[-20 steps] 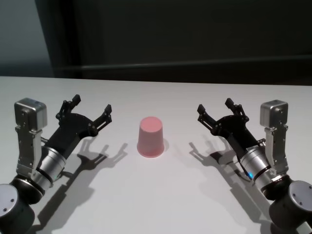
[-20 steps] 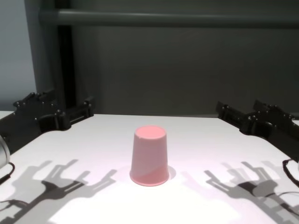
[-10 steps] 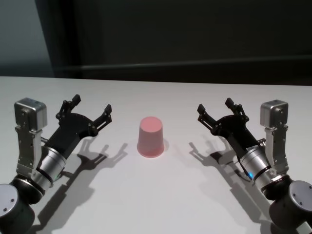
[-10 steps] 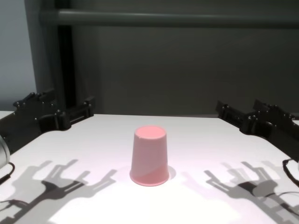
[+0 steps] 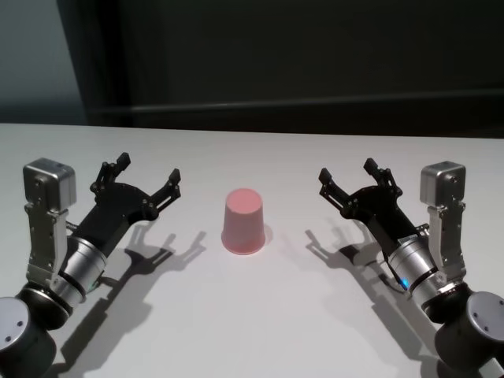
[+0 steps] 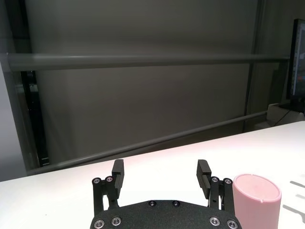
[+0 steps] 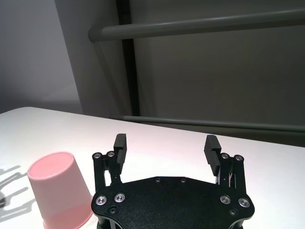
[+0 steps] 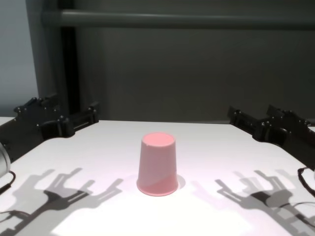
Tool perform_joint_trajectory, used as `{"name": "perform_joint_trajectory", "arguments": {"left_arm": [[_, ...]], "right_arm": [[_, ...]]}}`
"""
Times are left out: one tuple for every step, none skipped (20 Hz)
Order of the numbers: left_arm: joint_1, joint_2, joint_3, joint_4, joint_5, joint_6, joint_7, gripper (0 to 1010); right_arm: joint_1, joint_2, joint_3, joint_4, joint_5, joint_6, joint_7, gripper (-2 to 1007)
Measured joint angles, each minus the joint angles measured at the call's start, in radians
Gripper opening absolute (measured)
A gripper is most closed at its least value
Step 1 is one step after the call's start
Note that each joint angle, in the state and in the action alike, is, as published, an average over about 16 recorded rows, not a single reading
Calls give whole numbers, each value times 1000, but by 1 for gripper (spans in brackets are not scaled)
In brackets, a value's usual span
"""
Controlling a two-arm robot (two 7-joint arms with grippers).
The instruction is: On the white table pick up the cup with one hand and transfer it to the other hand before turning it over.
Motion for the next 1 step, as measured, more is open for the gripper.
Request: {"name": "perform_joint_trajectory", "arguments": {"left_arm": [[0,0,0,0,0,0,0,1001]], "right_arm": [[0,0,0,0,0,0,0,1000]]}}
